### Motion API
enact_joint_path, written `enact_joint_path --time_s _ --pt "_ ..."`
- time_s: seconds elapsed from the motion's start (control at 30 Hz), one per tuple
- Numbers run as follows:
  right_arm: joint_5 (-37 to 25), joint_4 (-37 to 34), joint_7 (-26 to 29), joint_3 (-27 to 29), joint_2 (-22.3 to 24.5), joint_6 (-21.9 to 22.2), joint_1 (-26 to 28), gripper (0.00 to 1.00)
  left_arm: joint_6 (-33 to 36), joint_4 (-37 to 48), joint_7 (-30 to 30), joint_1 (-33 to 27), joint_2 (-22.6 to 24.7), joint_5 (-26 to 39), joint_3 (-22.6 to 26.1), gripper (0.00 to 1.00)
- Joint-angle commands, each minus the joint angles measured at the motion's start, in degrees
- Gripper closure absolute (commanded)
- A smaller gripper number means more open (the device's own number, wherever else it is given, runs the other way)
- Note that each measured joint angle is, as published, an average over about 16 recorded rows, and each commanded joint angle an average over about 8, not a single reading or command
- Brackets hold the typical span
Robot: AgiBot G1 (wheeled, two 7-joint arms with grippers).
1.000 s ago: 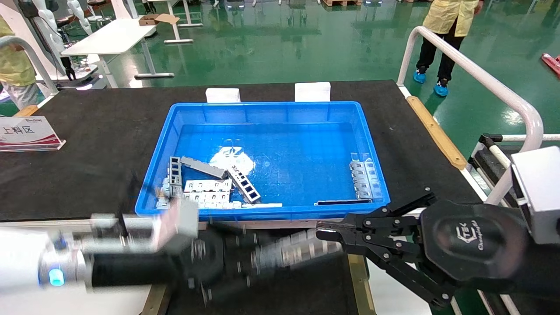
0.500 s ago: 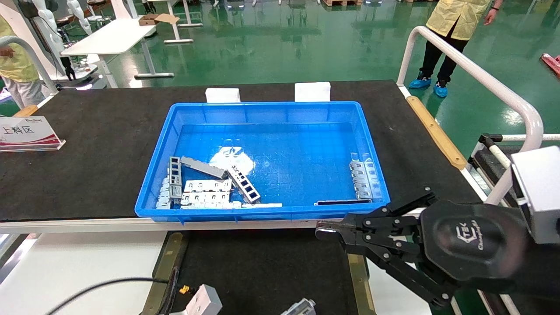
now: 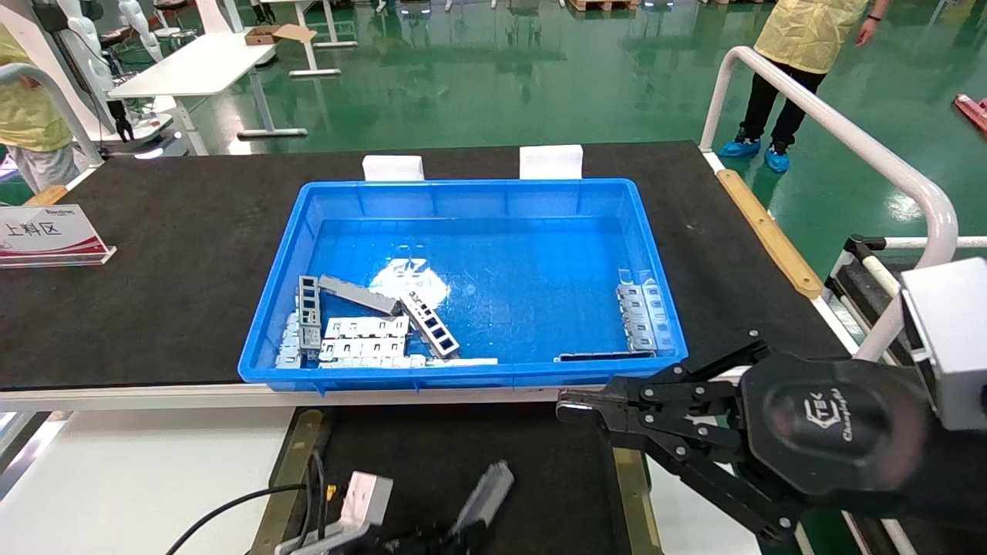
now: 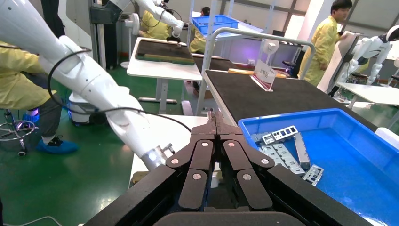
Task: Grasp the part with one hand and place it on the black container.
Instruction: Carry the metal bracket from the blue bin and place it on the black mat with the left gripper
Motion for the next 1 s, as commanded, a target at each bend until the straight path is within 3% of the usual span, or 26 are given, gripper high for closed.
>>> enact_joint_path --time_s 0.03,0.47,0.9,0.97,1.0 --pt "0.0 0.0 0.0 0.0 0.0 0.0 0.0 1.00 -3.7 0.8 -1.0 0.3 1.8 -0.5 -0.2 1.00" --pt "0.0 0.0 0.0 0.0 0.0 0.0 0.0 1.00 -19.0 3.3 -2.5 1.2 11.8 -1.7 -1.1 1.00" --pt "0.0 0.0 0.0 0.0 0.0 0.0 0.0 1.00 -23.0 8.2 -3.2 0.7 17.4 -2.2 -3.2 1.00" --pt "0.0 0.0 0.0 0.0 0.0 0.0 0.0 0.90 -22.9 8.8 -3.2 0.8 17.8 -2.1 -3.4 0.99" --pt "0.0 0.0 0.0 0.0 0.0 0.0 0.0 0.77 -22.8 9.0 -3.1 0.8 18.0 -2.1 -3.5 0.96"
